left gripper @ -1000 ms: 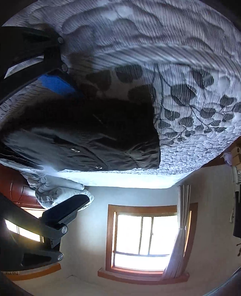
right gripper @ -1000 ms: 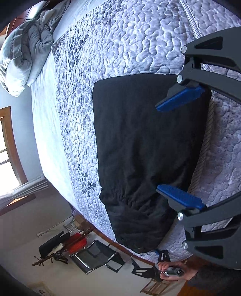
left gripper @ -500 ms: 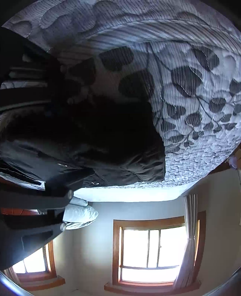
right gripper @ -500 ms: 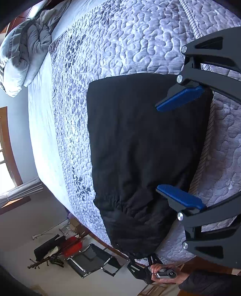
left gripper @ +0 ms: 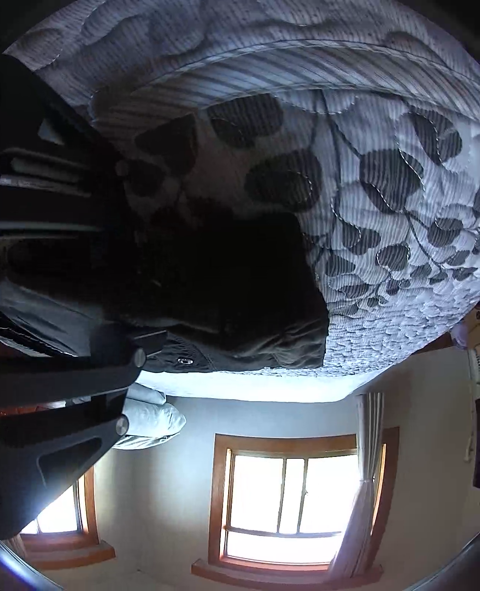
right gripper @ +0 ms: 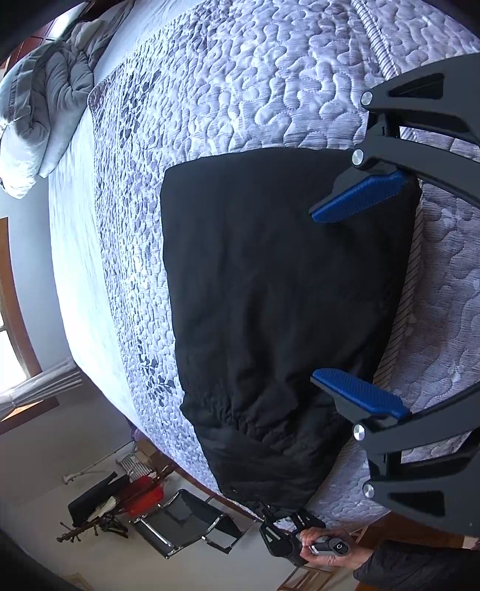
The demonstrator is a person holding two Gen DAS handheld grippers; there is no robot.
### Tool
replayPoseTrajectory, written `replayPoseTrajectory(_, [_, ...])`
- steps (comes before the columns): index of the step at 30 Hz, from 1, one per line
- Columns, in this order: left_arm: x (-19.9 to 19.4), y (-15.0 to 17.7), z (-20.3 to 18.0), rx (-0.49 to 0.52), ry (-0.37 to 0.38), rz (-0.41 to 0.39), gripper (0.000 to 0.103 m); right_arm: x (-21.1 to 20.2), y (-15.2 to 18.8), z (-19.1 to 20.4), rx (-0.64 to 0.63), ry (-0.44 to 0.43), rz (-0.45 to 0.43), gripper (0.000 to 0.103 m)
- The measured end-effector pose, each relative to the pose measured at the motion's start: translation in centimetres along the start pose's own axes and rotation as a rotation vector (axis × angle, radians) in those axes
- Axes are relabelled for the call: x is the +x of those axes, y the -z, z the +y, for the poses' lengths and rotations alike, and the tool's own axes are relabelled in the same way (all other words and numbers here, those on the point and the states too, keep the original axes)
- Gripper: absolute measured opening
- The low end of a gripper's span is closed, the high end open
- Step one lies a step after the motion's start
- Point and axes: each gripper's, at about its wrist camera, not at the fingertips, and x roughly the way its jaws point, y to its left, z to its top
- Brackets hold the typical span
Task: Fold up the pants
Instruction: 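Grasp the folded black pants end with the left gripper and lift it, then fold the held pants end over the bundle with the left gripper and release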
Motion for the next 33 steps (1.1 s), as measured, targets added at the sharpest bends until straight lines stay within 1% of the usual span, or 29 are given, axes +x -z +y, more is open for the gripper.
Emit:
replayPoseTrajectory(4, [-0.6, 0.5, -0.9, 0.001, 0.018, -0.015, 0.015, -0.3, 0.0, -0.4, 0.006, 0.004, -0.003, 0.082])
replayPoseTrajectory(8, [-1.5, 1.7, -3.3, 0.067, 0.044, -0.047, 0.014, -0.8, -0.1, -1.0, 0.023, 0.003, -0.014, 0.082])
replayPoseTrajectory(11, [-2.0, 2.5, -5.3, 0.118, 0.072, -0.054, 0.014, -1.1, 0.0, -1.3, 0.032, 0.003, -0.023, 0.083])
replayPoseTrajectory(18, [-3.0, 6.3, -11.4, 0.306, 0.114, -0.056, 0.014, -1.8, 0.4, -2.5, 0.070, -0.007, -0.042, 0.083])
replayPoseTrajectory(24, [-2.8, 11.6, -16.6, 0.490, 0.144, -0.020, 0.014, -2.3, 0.7, -4.0, 0.117, -0.013, -0.060, 0.083])
replayPoseTrajectory(26, [-2.6, 13.1, -17.8, 0.533, 0.149, -0.002, 0.014, -2.5, 0.9, -4.5, 0.132, -0.011, -0.066, 0.083])
replayPoseTrajectory(27, [-2.5, 13.7, -18.0, 0.550, 0.149, 0.005, 0.014, -2.7, 1.0, -4.8, 0.140, -0.012, -0.070, 0.083])
replayPoseTrajectory(29, [-2.2, 15.6, -19.2, 0.616, 0.134, 0.015, 0.014, -2.9, 1.1, -5.4, 0.154, -0.011, -0.076, 0.083])
replayPoseTrajectory(30, [-2.4, 16.2, -19.0, 0.641, 0.127, 0.016, 0.014, -3.0, 1.2, -5.6, 0.161, -0.012, -0.078, 0.083])
replayPoseTrajectory(33, [-2.1, 18.5, -20.0, 0.724, 0.101, 0.026, 0.015, -3.2, 1.5, -6.4, 0.183, -0.015, -0.081, 0.083])
